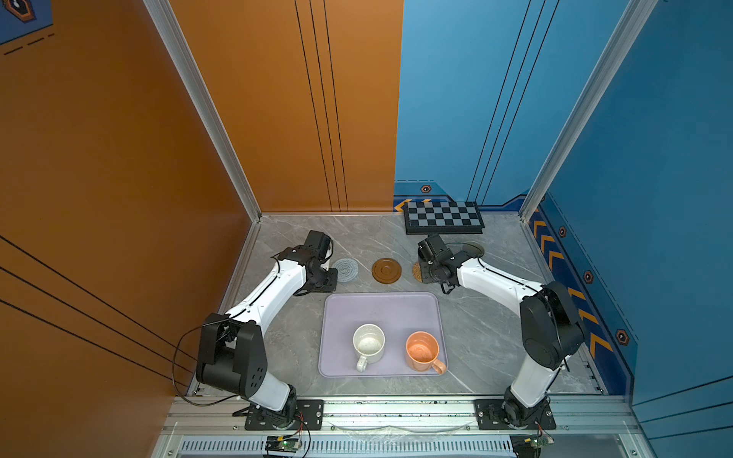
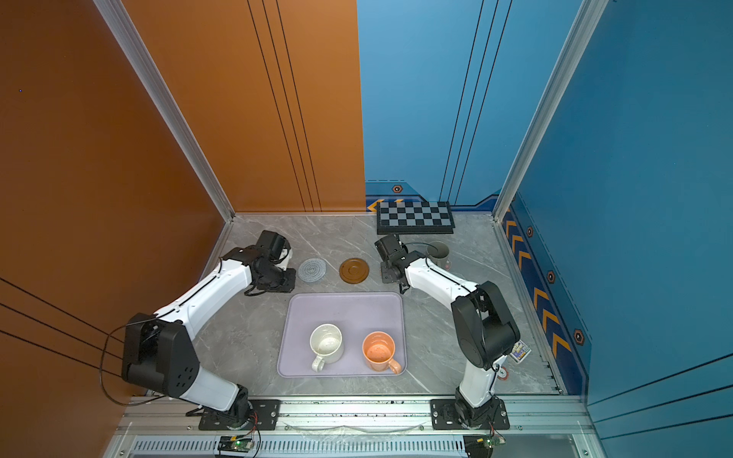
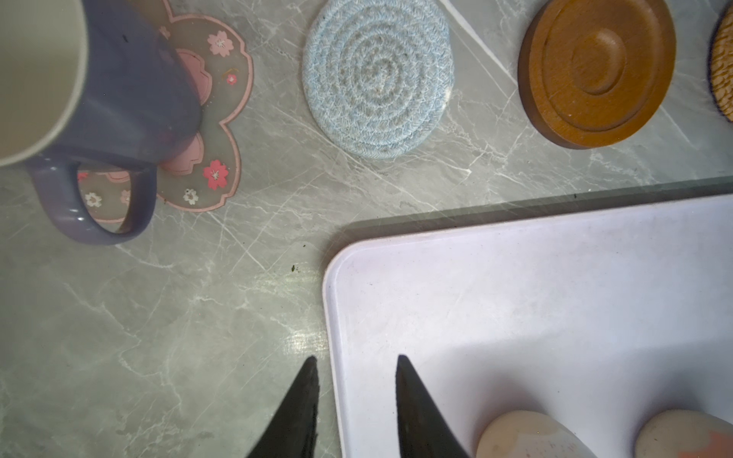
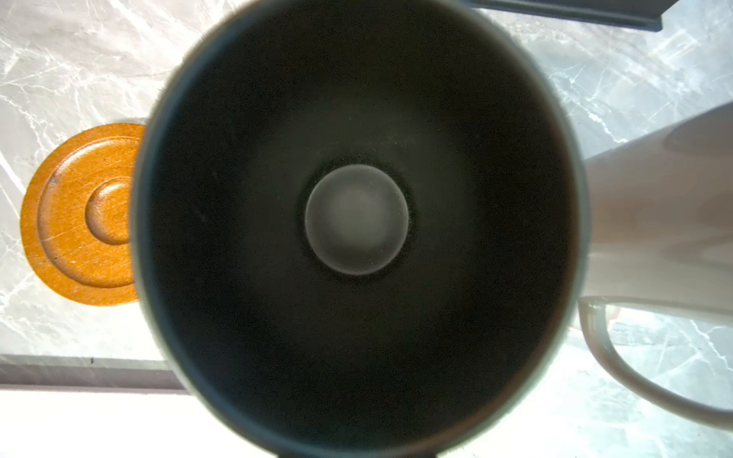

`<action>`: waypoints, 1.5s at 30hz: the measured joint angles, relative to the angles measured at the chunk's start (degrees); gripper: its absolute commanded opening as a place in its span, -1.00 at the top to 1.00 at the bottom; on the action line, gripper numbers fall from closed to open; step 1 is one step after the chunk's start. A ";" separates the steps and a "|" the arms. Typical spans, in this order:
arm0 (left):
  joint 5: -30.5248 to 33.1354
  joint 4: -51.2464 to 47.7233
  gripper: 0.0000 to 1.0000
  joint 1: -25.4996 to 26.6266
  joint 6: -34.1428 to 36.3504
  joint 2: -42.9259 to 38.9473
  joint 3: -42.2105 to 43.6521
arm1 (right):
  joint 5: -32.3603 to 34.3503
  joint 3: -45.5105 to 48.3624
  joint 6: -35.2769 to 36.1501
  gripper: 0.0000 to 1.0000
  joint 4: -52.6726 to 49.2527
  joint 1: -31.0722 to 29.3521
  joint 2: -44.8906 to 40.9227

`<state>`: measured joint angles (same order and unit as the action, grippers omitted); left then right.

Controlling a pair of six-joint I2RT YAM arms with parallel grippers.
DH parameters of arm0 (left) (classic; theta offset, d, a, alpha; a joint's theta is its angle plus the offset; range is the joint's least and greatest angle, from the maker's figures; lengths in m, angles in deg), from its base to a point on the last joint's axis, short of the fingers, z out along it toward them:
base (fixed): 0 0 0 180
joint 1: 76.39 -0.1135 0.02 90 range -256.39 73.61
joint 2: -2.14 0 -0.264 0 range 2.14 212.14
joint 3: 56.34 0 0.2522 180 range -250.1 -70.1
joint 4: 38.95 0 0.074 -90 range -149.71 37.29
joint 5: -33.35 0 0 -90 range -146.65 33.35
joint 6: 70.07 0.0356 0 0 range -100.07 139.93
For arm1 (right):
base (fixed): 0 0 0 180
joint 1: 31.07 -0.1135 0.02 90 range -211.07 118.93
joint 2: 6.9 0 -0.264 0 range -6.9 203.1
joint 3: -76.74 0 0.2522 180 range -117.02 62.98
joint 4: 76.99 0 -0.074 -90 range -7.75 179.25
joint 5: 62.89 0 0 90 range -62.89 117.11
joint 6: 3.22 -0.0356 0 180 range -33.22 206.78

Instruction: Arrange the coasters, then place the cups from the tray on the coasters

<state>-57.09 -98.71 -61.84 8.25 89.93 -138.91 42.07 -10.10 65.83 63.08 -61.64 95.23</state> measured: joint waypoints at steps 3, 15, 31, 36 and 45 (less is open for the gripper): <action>0.00 0.09 0.31 0.00 0.00 0.22 0.00 | 0.00 0.00 -0.02 1.00 0.46 0.00 0.44; -0.02 0.15 0.31 0.00 -0.04 1.16 -0.33 | 0.00 0.07 -0.04 1.00 1.36 0.11 0.50; -0.02 0.17 0.31 0.15 -0.39 1.22 -0.33 | 0.00 2.82 -0.72 1.00 1.46 0.15 0.42; -0.02 0.15 0.32 0.15 -0.39 1.22 -0.33 | 0.00 2.86 -0.92 1.00 1.77 0.15 0.39; -0.02 0.17 0.31 0.15 -0.42 1.22 -0.35 | 0.00 2.89 -0.92 1.00 1.77 0.15 -0.72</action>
<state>-57.12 -98.54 -61.69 7.83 91.15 -139.26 42.07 -7.22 64.91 64.85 -61.49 94.51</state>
